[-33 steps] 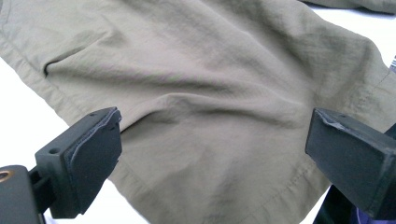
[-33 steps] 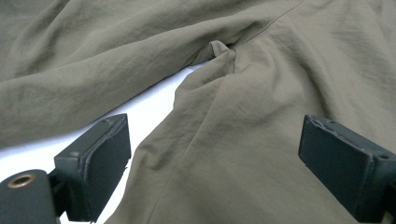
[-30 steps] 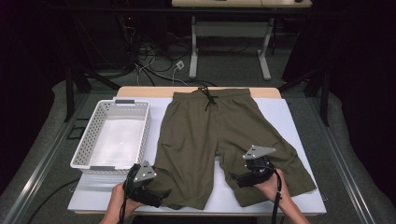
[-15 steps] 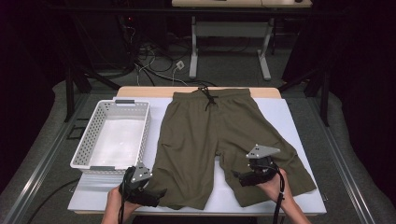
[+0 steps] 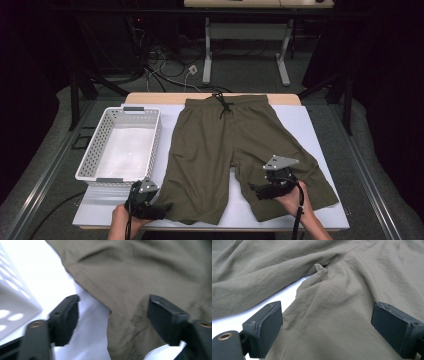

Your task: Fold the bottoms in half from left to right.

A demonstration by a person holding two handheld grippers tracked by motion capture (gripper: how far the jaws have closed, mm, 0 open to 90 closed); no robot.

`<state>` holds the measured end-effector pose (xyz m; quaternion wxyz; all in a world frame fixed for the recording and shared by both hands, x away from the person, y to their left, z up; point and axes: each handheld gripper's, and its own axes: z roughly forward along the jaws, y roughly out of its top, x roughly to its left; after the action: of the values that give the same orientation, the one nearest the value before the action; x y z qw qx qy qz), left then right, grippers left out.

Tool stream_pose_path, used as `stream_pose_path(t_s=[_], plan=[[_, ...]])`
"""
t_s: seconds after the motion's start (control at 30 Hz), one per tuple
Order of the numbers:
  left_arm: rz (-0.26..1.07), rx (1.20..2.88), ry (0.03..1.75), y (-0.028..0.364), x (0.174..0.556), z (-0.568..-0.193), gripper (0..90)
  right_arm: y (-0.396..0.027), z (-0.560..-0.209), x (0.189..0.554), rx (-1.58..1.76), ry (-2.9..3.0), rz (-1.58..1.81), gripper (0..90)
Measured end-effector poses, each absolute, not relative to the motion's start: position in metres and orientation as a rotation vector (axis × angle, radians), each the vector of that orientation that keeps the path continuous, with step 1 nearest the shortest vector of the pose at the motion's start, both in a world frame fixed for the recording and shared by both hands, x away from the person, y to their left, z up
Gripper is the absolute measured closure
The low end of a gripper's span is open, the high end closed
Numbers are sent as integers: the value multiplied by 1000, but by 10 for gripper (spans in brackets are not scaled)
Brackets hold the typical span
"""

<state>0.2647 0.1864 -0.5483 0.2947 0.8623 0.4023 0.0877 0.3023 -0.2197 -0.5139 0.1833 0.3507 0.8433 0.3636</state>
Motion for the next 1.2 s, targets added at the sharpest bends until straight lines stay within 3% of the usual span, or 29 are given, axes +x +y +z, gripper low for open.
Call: stream_pose_path(t_s=[0.2,0.37,0.5,1.2], plan=[[295,2294,1043,185,262,-550,480,-221,-514,302,999,2381,1015,99],[262,2290,962,178,258,-551,759,-221,-514,302,992,2378,1019,101],[244,2282,943,178,258,-551,863,-222,-514,301,993,2377,1019,101],[326,2188,750,149,243,-527,888,-220,-515,308,1037,2365,1006,106]])
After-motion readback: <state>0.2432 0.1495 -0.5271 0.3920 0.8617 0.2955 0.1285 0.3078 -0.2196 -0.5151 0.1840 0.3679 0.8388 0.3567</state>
